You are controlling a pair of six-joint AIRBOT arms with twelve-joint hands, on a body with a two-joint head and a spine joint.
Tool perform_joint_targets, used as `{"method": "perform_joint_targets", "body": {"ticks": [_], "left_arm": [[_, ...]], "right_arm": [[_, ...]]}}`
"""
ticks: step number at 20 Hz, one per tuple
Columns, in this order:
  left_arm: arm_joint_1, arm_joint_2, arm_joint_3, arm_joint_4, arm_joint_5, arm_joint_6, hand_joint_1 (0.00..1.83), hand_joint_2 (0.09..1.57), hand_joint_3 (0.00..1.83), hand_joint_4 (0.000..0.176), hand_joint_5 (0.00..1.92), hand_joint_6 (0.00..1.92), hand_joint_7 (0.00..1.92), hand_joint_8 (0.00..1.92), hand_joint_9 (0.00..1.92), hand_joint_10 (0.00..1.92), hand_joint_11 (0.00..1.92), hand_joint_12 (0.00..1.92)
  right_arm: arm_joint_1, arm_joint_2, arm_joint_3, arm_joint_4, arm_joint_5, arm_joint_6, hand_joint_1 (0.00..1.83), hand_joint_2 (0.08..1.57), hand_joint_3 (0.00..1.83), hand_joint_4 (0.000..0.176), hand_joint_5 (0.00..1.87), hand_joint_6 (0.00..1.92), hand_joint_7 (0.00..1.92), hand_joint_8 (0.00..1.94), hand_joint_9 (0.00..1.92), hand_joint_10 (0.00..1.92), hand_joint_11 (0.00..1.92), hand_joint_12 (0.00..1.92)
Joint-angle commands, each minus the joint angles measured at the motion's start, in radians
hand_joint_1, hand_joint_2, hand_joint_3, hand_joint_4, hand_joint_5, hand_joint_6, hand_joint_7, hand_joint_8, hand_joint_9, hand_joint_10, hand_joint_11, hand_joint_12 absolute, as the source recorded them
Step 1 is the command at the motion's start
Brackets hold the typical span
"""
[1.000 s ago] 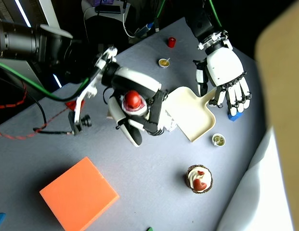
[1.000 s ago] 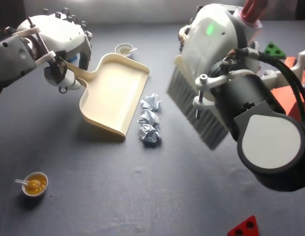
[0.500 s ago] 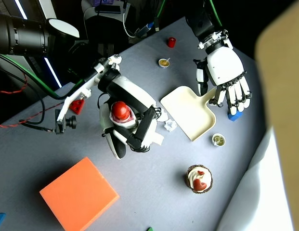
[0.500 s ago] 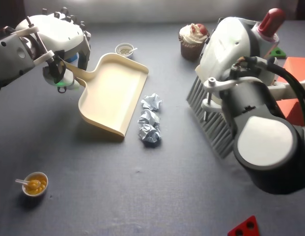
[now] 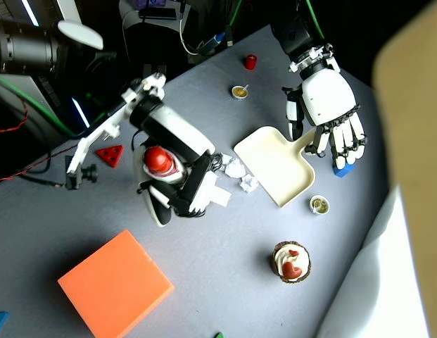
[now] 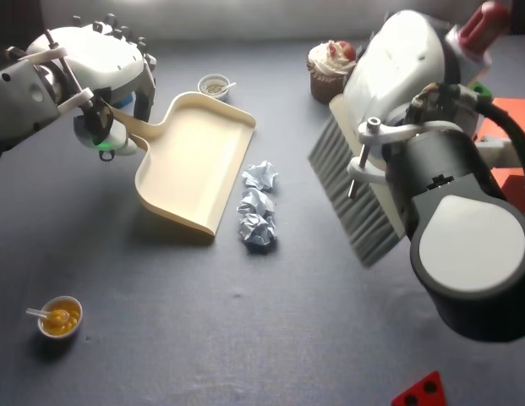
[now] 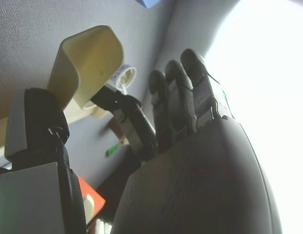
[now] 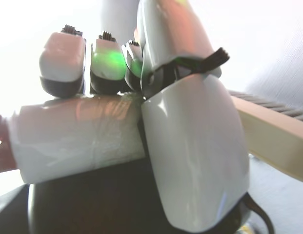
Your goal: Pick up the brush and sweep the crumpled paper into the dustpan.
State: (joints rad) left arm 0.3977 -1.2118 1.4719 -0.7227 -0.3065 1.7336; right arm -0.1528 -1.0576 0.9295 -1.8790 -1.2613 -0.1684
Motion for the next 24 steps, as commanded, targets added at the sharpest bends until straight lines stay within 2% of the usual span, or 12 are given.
{"method": "perform_joint_targets", "body": {"ticks": [1, 5, 8, 10, 12, 15, 17, 20, 21, 24], "left_arm": [[-0.001, 0.007, -0.001, 0.013, -0.102, 0.005, 1.1, 1.1, 0.0, 0.0, 1.02, 0.91, 0.3, 0.0, 0.2, 0.0, 0.0, 0.4], [0.017, 0.008, -0.009, 0.01, -0.117, -0.008, 1.11, 1.09, 0.0, 0.0, 1.03, 0.89, 0.29, 0.0, 0.19, 0.0, 0.0, 0.4], [0.03, 0.008, -0.016, 0.009, -0.126, -0.022, 1.11, 1.1, 0.0, 0.0, 1.03, 0.9, 0.3, 0.0, 0.2, 0.0, 0.0, 0.44], [0.033, 0.006, -0.018, 0.008, -0.128, -0.023, 1.12, 1.09, 0.0, 0.0, 1.03, 0.89, 0.29, 0.0, 0.2, 0.0, 0.0, 0.42], [0.037, 0.006, -0.021, 0.008, -0.128, -0.024, 1.11, 1.09, 0.0, 0.0, 1.03, 0.89, 0.31, 0.0, 0.21, 0.0, 0.0, 0.44], [0.046, 0.008, -0.027, 0.008, -0.13, -0.031, 1.11, 1.1, 0.0, 0.0, 1.03, 0.9, 0.3, 0.0, 0.21, 0.0, 0.0, 0.39], [0.048, 0.009, -0.028, 0.008, -0.131, -0.035, 1.1, 1.1, 0.0, 0.0, 1.02, 0.91, 0.29, 0.0, 0.22, 0.0, 0.0, 0.46], [0.049, 0.01, -0.027, 0.008, -0.131, -0.035, 1.1, 1.1, 0.0, 0.0, 1.02, 0.92, 0.31, 0.0, 0.22, 0.0, 0.0, 0.42], [0.049, 0.011, -0.027, 0.008, -0.131, -0.035, 1.12, 1.09, 0.0, 0.0, 1.05, 0.86, 0.34, 0.0, 0.24, 0.0, 0.0, 0.44], [0.049, 0.011, -0.027, 0.007, -0.13, -0.035, 1.12, 1.09, 0.0, 0.0, 1.03, 0.89, 0.31, 0.0, 0.21, 0.0, 0.0, 0.4]], "right_arm": [[0.001, 0.006, -0.008, -0.073, -0.07, 0.002, 1.44, 1.14, 0.0, 0.0, 1.14, 1.92, 1.22, 1.94, 1.28, 1.92, 1.32, 1.92], [-0.016, -0.026, -0.009, -0.071, -0.131, 0.081, 1.45, 1.14, 0.0, 0.0, 1.15, 1.92, 1.21, 1.94, 1.27, 1.92, 1.33, 1.92], [-0.014, -0.034, -0.023, -0.08, -0.139, 0.097, 1.45, 1.15, 0.0, 0.0, 1.16, 1.92, 1.22, 1.94, 1.27, 1.92, 1.34, 1.92], [-0.009, -0.044, -0.019, -0.043, -0.138, 0.047, 1.46, 1.14, 0.0, 0.0, 1.16, 1.92, 1.23, 1.94, 1.29, 1.92, 1.36, 1.92], [0.004, -0.067, -0.009, -0.008, -0.147, -0.082, 1.48, 1.13, 0.0, 0.0, 1.17, 1.92, 1.24, 1.94, 1.31, 1.92, 1.37, 1.92], [0.037, -0.072, -0.004, -0.001, -0.169, -0.07, 1.46, 1.14, 0.0, 0.0, 1.15, 1.92, 1.24, 1.94, 1.31, 1.92, 1.36, 1.92], [0.049, -0.085, 0.005, 0.004, -0.212, -0.073, 1.46, 1.14, 0.0, 0.0, 1.15, 1.92, 1.24, 1.94, 1.31, 1.92, 1.35, 1.92], [0.049, -0.107, 0.016, 0.006, -0.27, -0.088, 1.46, 1.14, 0.0, 0.0, 1.14, 1.92, 1.22, 1.94, 1.31, 1.92, 1.36, 1.92], [0.051, -0.114, 0.02, 0.009, -0.285, -0.088, 1.44, 1.14, 0.0, 0.0, 1.14, 1.92, 1.22, 1.94, 1.3, 1.92, 1.34, 1.92], [0.053, -0.139, 0.037, 0.011, -0.267, -0.11, 1.46, 1.14, 0.0, 0.0, 1.15, 1.92, 1.24, 1.94, 1.31, 1.92, 1.36, 1.92]]}}
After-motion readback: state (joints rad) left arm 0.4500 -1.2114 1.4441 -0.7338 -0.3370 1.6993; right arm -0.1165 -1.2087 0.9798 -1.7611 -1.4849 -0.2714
